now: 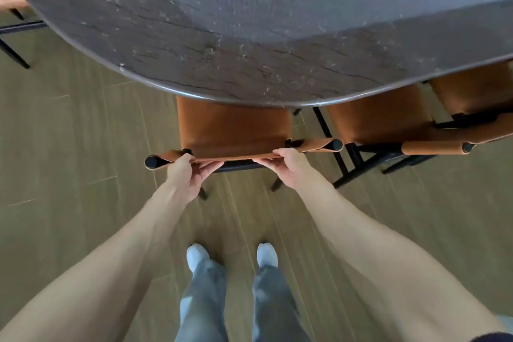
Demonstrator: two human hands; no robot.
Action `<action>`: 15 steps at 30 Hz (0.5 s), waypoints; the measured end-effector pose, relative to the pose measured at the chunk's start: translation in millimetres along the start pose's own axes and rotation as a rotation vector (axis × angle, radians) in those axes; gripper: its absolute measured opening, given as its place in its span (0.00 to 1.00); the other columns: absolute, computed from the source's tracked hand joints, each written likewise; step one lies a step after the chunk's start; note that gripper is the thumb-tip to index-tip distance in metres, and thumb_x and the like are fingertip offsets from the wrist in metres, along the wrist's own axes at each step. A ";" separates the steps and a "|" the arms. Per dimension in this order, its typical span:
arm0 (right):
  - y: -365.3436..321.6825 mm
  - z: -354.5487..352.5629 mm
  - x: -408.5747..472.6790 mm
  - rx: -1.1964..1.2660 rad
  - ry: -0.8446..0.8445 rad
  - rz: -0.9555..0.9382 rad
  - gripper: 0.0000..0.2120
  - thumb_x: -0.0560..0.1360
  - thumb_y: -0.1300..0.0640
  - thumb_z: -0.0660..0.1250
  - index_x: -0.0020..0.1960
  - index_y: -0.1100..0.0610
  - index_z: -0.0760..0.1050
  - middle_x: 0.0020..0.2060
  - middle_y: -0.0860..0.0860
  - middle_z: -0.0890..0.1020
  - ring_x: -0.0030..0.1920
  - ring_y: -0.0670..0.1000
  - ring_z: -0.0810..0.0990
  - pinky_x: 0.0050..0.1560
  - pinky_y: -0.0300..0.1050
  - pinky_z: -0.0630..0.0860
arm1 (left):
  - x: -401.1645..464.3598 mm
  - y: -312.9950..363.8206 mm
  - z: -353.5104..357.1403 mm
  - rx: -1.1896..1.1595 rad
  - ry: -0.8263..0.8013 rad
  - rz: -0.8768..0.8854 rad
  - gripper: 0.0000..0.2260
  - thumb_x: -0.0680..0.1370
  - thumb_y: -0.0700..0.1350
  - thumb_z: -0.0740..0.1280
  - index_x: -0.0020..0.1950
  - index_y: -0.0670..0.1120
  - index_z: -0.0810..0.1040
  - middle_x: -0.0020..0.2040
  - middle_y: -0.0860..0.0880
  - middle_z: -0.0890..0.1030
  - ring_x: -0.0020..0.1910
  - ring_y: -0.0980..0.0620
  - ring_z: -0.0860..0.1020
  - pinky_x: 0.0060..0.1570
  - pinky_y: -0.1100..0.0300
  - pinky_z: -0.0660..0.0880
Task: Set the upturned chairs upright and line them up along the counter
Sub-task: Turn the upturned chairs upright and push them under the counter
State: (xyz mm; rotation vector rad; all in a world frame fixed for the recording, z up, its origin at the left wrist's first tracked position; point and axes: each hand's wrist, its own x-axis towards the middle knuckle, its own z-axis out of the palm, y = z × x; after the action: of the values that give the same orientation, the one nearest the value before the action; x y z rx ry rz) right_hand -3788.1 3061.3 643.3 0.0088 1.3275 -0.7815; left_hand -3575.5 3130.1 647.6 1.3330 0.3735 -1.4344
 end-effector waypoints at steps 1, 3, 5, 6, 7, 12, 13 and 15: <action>-1.1 -0.5 -2.5 -0.001 0.007 -0.003 0.21 0.78 0.76 0.58 0.69 0.65 0.67 0.65 0.67 0.73 0.51 0.70 0.79 0.48 0.68 0.82 | 0.9 -0.4 1.0 0.005 0.004 0.000 0.08 0.84 0.33 0.52 0.57 0.34 0.70 0.58 0.31 0.78 0.52 0.30 0.80 0.35 0.40 0.83; -0.8 -1.1 -5.8 -0.026 0.019 -0.002 0.21 0.78 0.76 0.57 0.69 0.64 0.67 0.66 0.66 0.72 0.49 0.70 0.78 0.42 0.68 0.83 | -0.2 -0.3 0.3 0.002 0.000 -0.007 0.09 0.85 0.34 0.52 0.62 0.33 0.68 0.61 0.30 0.76 0.57 0.27 0.78 0.30 0.41 0.82; -1.8 -5.0 -9.4 -0.045 0.038 -0.014 0.21 0.78 0.77 0.56 0.69 0.65 0.67 0.66 0.67 0.73 0.50 0.71 0.79 0.42 0.68 0.83 | -1.7 -5.2 -1.8 -0.015 0.017 -0.025 0.14 0.85 0.34 0.52 0.69 0.31 0.65 0.64 0.30 0.75 0.62 0.27 0.76 0.30 0.41 0.82; -2.8 -9.3 -10.2 -0.059 0.042 -0.017 0.21 0.78 0.77 0.56 0.69 0.66 0.67 0.66 0.68 0.73 0.51 0.72 0.79 0.45 0.68 0.82 | -4.1 -9.9 -1.6 -0.025 0.021 -0.029 0.15 0.85 0.34 0.52 0.71 0.31 0.64 0.65 0.30 0.74 0.62 0.27 0.76 0.31 0.41 0.82; -3.9 -14.2 -11.1 -0.072 0.041 -0.016 0.21 0.78 0.77 0.56 0.69 0.67 0.67 0.66 0.68 0.73 0.51 0.72 0.79 0.48 0.69 0.82 | -7.5 -16.3 -0.9 -0.034 0.018 -0.030 0.16 0.85 0.34 0.51 0.71 0.31 0.64 0.66 0.30 0.74 0.63 0.27 0.76 0.33 0.41 0.82; -21.7 -42.8 -21.6 -0.077 0.033 -0.027 0.21 0.78 0.77 0.57 0.69 0.66 0.67 0.66 0.68 0.74 0.57 0.73 0.78 0.45 0.67 0.82 | -29.0 -48.7 9.6 -0.131 -0.003 -0.039 0.12 0.84 0.32 0.53 0.67 0.32 0.67 0.66 0.29 0.75 0.61 0.26 0.76 0.35 0.37 0.82; -25.5 -48.6 -25.1 -0.074 0.035 -0.030 0.21 0.78 0.77 0.57 0.69 0.66 0.67 0.66 0.67 0.74 0.57 0.72 0.78 0.46 0.67 0.82 | -33.4 -56.4 10.4 -0.147 0.003 -0.041 0.13 0.84 0.32 0.53 0.68 0.31 0.67 0.66 0.29 0.74 0.62 0.26 0.75 0.36 0.36 0.82; -28.7 -59.4 -30.0 -0.087 0.029 -0.034 0.21 0.78 0.77 0.57 0.68 0.66 0.67 0.65 0.68 0.74 0.56 0.72 0.79 0.51 0.68 0.81 | -39.6 -67.4 10.7 -0.130 0.003 -0.037 0.16 0.84 0.32 0.53 0.72 0.31 0.65 0.67 0.29 0.74 0.63 0.26 0.75 0.40 0.37 0.81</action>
State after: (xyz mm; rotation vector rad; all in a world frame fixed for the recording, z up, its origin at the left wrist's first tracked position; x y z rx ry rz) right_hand -3854.7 3080.3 664.6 -0.0727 1.3910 -0.7543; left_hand -3645.7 3164.8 656.4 1.2289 0.4871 -1.4150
